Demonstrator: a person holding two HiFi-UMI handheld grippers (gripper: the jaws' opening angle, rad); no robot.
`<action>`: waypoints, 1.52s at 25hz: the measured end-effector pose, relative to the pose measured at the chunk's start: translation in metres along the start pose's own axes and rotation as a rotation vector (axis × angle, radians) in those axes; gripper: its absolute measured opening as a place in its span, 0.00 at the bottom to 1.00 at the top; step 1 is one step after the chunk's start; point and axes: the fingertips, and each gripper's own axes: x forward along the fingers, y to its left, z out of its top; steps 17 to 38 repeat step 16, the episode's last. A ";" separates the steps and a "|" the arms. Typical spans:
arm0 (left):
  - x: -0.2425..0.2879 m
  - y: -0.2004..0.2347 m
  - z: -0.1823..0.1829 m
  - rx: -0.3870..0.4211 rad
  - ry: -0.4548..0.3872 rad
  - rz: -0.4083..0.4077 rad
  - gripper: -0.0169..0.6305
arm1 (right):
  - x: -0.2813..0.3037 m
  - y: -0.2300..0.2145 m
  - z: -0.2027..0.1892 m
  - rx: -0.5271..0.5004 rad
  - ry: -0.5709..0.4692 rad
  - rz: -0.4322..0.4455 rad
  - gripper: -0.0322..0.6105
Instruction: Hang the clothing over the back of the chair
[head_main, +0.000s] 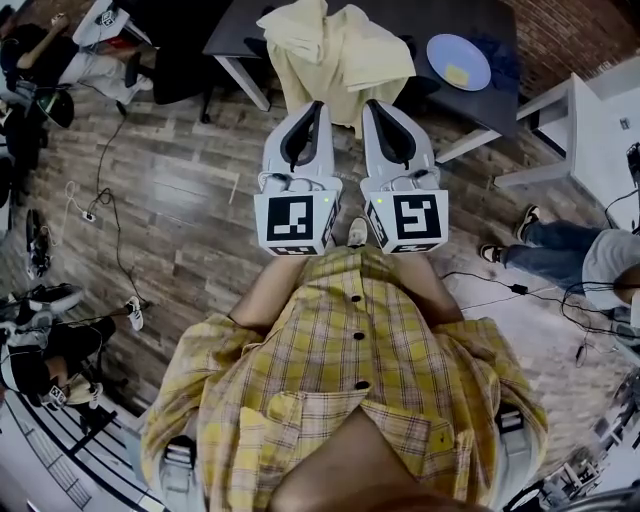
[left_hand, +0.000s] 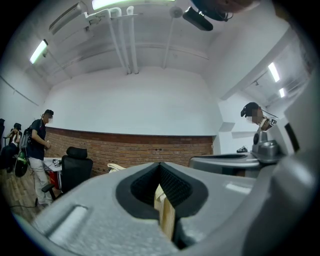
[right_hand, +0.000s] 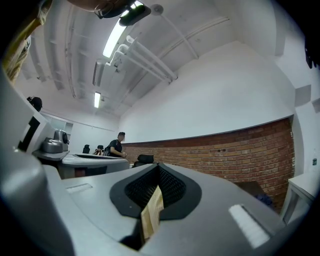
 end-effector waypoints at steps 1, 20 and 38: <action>0.000 0.000 -0.001 -0.002 0.001 -0.001 0.03 | 0.000 0.000 -0.001 -0.002 0.000 -0.002 0.06; 0.002 0.000 -0.011 -0.022 0.012 0.000 0.03 | 0.000 -0.006 -0.006 0.002 0.002 -0.013 0.06; 0.002 0.000 -0.011 -0.022 0.012 0.000 0.03 | 0.000 -0.006 -0.006 0.002 0.002 -0.013 0.06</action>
